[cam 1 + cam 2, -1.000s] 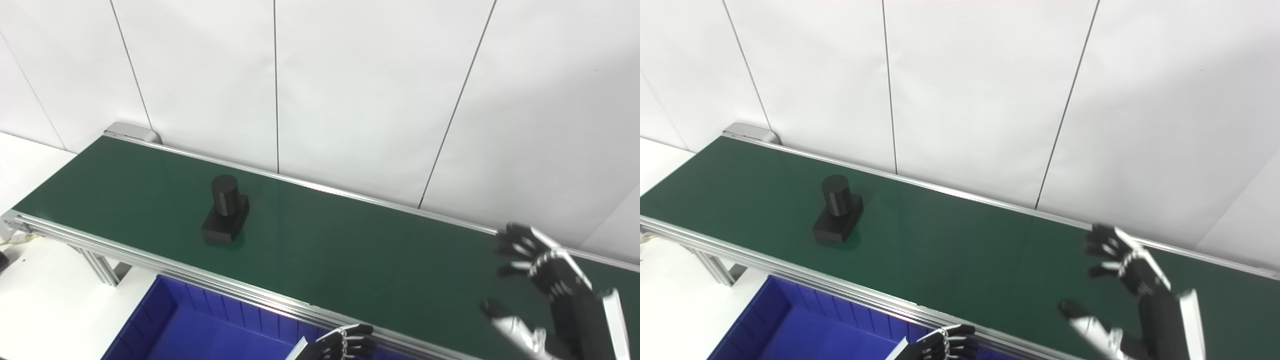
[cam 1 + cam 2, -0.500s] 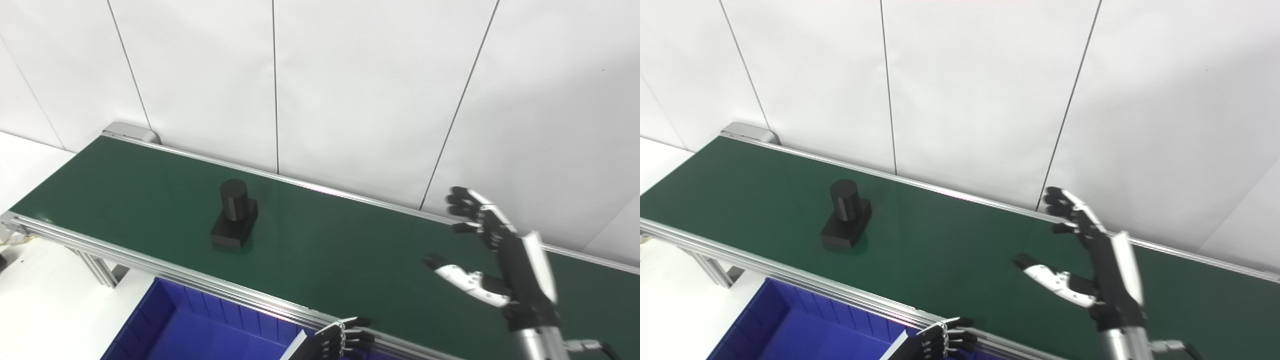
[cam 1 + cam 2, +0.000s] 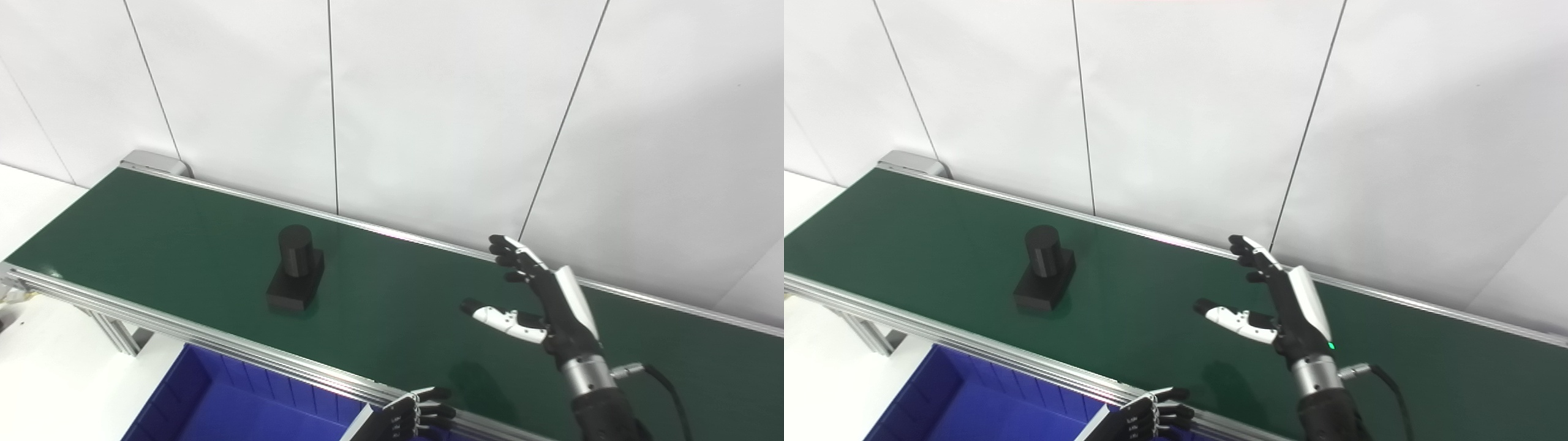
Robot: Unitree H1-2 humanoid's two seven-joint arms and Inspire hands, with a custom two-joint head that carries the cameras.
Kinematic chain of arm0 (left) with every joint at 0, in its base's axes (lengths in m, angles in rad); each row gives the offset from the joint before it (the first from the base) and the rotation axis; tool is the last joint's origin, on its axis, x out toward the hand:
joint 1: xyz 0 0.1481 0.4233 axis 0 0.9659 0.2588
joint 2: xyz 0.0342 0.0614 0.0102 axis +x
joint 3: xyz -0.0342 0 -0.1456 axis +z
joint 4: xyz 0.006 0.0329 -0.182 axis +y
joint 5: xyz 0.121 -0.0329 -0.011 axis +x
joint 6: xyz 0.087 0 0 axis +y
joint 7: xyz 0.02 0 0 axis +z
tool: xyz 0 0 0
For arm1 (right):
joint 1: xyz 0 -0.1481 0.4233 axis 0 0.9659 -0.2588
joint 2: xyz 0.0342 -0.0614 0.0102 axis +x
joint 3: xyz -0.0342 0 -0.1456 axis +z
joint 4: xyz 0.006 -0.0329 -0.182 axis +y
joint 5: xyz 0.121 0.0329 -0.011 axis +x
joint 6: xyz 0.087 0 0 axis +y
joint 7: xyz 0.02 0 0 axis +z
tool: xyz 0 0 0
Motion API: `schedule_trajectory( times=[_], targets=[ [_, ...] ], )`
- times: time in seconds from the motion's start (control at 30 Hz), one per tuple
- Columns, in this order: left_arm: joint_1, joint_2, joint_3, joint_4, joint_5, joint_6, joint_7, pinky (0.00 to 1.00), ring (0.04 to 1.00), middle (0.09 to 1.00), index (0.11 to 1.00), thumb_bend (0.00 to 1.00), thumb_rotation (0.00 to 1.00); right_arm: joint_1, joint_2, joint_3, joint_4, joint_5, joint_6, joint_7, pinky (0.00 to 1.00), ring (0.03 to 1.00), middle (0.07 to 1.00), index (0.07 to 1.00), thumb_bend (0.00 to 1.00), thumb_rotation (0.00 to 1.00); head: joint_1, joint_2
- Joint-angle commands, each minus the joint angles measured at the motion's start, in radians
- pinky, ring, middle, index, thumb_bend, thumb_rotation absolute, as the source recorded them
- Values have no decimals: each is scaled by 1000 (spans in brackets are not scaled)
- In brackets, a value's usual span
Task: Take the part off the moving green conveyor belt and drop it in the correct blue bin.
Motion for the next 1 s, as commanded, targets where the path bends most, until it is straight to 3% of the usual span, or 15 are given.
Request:
schedule_trajectory(
  times=[0.0,0.2,0.33,0.57,0.77,0.97],
  targets=[
    [-5,0,-3,-23,-9,-44,-8,673,729,763,831,807,386,-63,29,9,-5,-12,-37,-26,729,824,861,866,715,440,-2,1],
    [-6,1,-3,-26,-10,-38,-8,670,729,762,832,817,391,-111,74,50,70,-35,-39,-33,702,807,849,870,744,465,-4,2],
    [-6,0,-5,-25,-8,-41,-7,673,730,764,834,824,400,-132,98,72,107,-31,-55,-30,747,833,859,871,728,429,-1,3],
    [-3,-1,-8,-28,2,-44,-5,676,725,759,838,818,410,-174,139,117,168,-65,-37,-42,792,873,881,878,730,453,6,6],
    [0,-2,-9,-32,-2,-43,-5,672,724,762,839,818,411,-200,167,130,218,-86,-22,-56,790,866,874,878,740,469,7,12],
    [2,-4,-10,-34,2,-43,-2,668,720,760,838,814,403,-231,182,126,292,-73,-48,-59,788,854,861,878,735,453,9,15]
  ],
)
